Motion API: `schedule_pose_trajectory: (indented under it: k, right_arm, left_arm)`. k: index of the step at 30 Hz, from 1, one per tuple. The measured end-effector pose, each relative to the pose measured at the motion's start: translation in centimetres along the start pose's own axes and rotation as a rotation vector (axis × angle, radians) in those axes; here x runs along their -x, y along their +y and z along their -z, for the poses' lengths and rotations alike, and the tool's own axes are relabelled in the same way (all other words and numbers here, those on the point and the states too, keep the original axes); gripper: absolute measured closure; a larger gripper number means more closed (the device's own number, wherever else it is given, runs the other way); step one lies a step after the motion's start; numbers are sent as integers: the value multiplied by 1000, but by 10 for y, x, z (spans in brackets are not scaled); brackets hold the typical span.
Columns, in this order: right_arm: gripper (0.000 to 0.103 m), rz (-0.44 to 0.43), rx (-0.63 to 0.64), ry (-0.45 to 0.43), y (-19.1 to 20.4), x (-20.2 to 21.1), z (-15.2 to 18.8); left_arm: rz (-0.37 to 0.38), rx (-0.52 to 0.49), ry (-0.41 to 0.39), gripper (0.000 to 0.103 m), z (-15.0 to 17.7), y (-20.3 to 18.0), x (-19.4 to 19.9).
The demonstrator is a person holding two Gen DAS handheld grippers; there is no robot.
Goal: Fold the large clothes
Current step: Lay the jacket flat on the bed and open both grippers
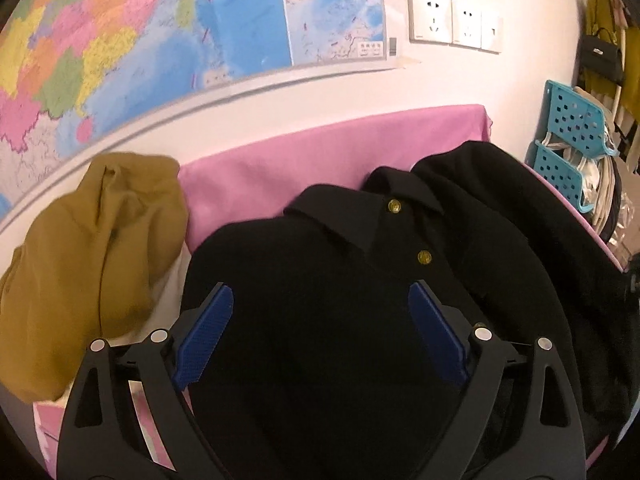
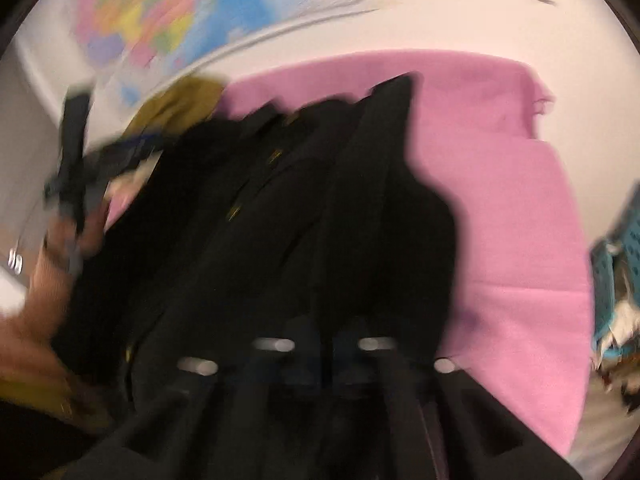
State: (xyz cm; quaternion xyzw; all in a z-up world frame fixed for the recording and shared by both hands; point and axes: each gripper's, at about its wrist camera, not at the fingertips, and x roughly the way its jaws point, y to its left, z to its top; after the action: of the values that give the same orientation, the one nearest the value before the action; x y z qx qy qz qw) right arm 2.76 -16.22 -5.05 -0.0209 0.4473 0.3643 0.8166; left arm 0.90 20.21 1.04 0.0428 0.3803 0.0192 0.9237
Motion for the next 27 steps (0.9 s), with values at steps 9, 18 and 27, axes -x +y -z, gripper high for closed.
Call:
schedule_pose_trajectory:
  k: [9, 18, 27]
  right_arm:
    - [102, 178, -276, -306, -123, 105, -49]
    - [19, -35, -250, -48, -88, 23, 8]
    - [101, 76, -300, -211, -100, 70, -5]
  left_arm:
    - [-27, 72, -2, 13, 20, 27, 19]
    - [-25, 130, 21, 11, 47, 43, 31]
    - [-26, 157, 29, 11, 58, 53, 38]
